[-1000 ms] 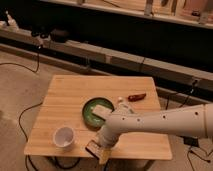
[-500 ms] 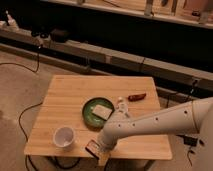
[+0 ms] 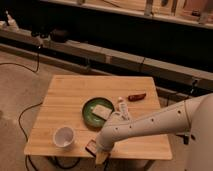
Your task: Place the eraser in the ceramic cup
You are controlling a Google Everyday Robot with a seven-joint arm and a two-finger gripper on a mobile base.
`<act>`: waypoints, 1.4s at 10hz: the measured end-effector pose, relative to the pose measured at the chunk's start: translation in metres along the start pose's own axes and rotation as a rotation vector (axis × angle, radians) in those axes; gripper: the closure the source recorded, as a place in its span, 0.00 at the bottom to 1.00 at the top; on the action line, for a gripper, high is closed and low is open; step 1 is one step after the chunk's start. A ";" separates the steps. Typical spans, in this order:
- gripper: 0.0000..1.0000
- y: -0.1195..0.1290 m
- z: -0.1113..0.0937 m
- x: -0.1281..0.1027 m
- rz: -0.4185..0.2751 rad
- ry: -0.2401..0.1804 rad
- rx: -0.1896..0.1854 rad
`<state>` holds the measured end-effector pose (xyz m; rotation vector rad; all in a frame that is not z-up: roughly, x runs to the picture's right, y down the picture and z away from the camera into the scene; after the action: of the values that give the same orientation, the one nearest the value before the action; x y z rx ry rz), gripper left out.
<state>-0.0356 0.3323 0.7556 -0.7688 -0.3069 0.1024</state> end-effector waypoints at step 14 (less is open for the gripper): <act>1.00 -0.028 -0.105 0.028 -0.083 -0.156 0.157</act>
<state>0.0227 0.2476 0.7109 -0.5922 -0.4722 0.1074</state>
